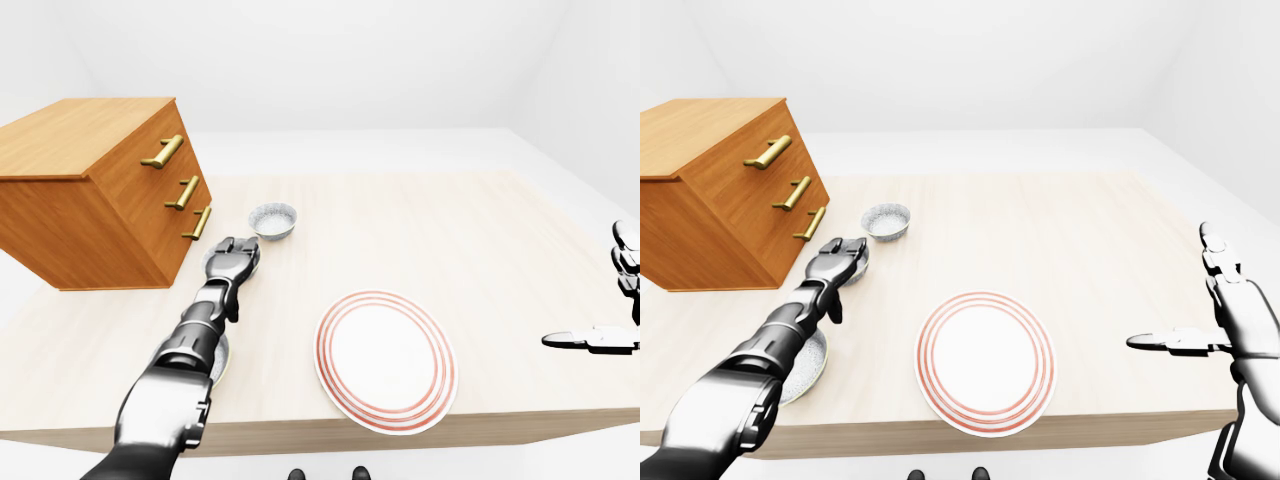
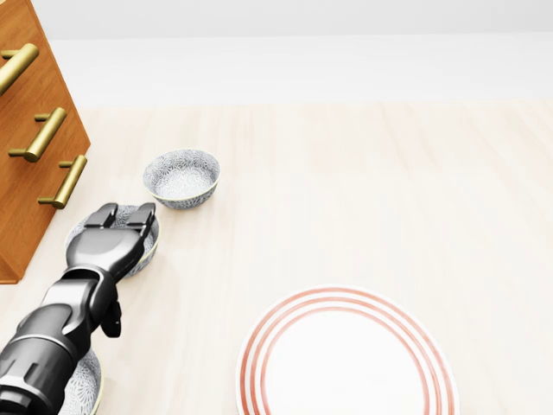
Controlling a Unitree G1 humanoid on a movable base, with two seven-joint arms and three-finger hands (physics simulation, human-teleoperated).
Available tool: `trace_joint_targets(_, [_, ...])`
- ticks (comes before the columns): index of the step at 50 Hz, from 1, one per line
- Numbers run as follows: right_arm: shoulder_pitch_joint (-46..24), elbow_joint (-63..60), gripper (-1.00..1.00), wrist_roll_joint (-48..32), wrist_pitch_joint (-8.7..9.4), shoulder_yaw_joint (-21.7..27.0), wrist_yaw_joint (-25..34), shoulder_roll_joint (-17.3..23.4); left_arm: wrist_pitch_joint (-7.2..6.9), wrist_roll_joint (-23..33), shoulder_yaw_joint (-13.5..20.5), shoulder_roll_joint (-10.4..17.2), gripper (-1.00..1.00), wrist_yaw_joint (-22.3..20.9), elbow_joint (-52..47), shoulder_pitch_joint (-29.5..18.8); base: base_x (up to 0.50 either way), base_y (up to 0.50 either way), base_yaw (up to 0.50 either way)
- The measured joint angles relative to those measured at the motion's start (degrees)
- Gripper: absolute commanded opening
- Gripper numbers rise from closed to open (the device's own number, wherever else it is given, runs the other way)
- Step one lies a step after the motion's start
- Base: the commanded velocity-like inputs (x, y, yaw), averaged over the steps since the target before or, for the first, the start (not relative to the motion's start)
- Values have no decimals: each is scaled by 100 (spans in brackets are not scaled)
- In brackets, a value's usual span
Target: Put the bowl in the middle on the plate.
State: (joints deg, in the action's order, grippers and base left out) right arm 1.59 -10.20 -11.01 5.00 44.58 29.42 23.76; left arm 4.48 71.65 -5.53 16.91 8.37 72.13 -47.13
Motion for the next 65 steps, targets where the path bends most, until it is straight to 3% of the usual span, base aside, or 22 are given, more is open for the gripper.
trace_joint_targets(42, [-26,-38,100,48,0,19,-28,17,-168,147,-26,23,100,-101,169,-90,0,0,0])
trace_joint_targets(65, [-54,18,100,70,0,-13,-94,36,-178,142,-14,46,100,-175,172,-59,0,0,0])
